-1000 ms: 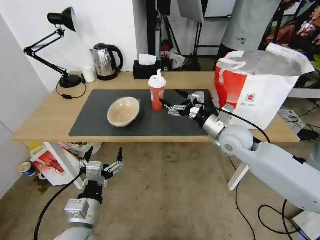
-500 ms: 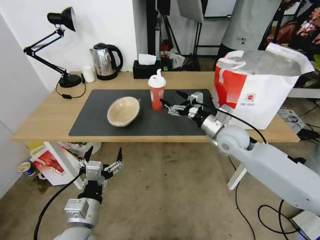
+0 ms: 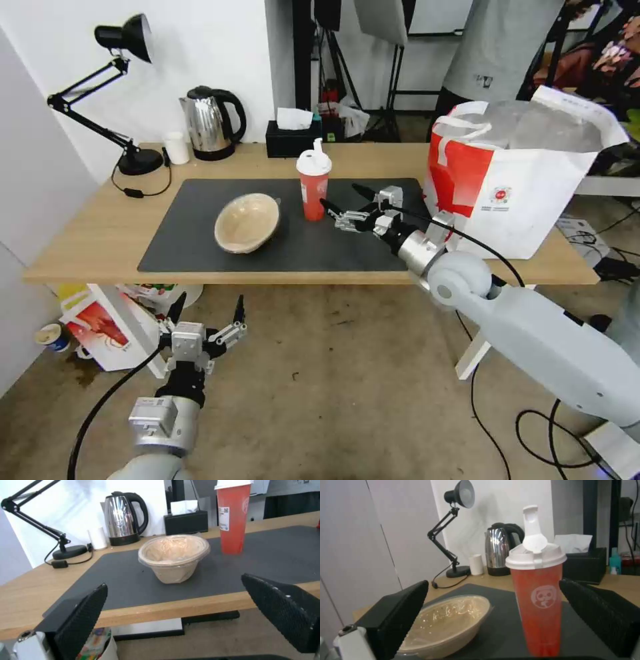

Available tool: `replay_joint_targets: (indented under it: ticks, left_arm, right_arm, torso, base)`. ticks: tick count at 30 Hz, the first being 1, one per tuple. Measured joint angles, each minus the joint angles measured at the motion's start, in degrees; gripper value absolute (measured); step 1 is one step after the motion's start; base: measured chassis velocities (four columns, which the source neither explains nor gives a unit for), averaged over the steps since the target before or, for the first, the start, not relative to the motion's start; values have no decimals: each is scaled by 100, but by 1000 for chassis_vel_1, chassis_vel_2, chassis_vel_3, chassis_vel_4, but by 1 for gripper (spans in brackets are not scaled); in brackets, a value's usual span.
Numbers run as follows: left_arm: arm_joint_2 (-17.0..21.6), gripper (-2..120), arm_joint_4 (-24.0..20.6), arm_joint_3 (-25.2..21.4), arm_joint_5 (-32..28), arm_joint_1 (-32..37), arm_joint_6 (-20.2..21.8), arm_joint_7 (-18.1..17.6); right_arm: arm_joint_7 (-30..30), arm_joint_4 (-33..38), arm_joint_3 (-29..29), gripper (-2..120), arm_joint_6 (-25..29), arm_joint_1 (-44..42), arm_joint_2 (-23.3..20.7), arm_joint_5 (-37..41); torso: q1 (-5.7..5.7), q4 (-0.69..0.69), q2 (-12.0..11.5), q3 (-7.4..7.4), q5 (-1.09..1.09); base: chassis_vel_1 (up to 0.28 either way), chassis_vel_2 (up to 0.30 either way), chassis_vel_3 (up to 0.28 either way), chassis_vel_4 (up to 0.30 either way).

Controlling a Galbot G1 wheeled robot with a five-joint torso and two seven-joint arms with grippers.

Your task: Pick up the trash from the table and place it into the takeout bag.

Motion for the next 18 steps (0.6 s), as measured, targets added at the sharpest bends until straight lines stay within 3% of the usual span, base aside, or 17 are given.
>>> replay_joint_targets:
  ticks: [18]
  left_arm:
    - [0,100,0,0,0,0,0,0]
  right_arm:
    - [438,-19,-14,100,-23,-9,110,-254]
  torso:
    - [0,0,-1,0,0]
  base:
    - [0,0,0,0]
